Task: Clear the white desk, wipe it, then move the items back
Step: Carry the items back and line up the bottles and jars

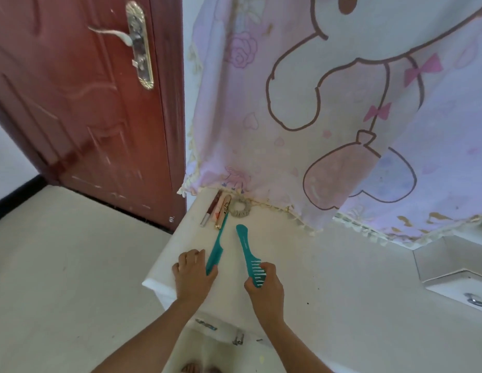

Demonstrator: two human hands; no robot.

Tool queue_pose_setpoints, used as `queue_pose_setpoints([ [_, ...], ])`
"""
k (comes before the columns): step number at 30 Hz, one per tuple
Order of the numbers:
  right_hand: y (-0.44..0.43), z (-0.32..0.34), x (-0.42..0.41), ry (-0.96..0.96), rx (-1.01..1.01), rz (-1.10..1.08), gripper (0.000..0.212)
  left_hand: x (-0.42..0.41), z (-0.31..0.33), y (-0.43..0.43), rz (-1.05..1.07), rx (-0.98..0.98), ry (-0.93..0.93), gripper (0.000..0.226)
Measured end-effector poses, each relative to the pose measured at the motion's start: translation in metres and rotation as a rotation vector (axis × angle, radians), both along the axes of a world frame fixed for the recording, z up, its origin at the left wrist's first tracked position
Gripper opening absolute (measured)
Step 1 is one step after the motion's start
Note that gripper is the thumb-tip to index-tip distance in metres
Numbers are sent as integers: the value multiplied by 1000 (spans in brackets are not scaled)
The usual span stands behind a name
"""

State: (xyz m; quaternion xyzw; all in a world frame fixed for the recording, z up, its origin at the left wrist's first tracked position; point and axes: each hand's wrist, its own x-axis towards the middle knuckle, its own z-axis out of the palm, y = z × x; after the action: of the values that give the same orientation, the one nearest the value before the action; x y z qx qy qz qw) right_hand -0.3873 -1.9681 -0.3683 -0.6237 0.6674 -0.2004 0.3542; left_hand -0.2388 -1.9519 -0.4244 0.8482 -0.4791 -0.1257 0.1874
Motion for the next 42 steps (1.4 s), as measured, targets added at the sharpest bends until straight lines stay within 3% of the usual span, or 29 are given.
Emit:
queue_pose_setpoints([
  [2,-6,-4,9,-74,1,-36,29,10,-2,11,3,4,-20,42],
  [4,-12,-9,19,-118,4,-59,29,23,-6,26,-27,135,-57,48],
  [9,-16,-24,50,-108,12,-84,38,45,-12,45,-191,310,-126,54],
  [17,-21,-33,73,-182,159,-117,31,50,-2,41,-244,408,-104,56],
  [23,-21,-37,66,-103,145,-4,33,51,3,36,-256,443,-88,58],
  [37,-54,3,48,111,-200,386,36,59,17,30,-275,468,-91,53],
  [42,-76,36,40,226,-381,581,33,74,51,19,-143,245,-83,45],
])
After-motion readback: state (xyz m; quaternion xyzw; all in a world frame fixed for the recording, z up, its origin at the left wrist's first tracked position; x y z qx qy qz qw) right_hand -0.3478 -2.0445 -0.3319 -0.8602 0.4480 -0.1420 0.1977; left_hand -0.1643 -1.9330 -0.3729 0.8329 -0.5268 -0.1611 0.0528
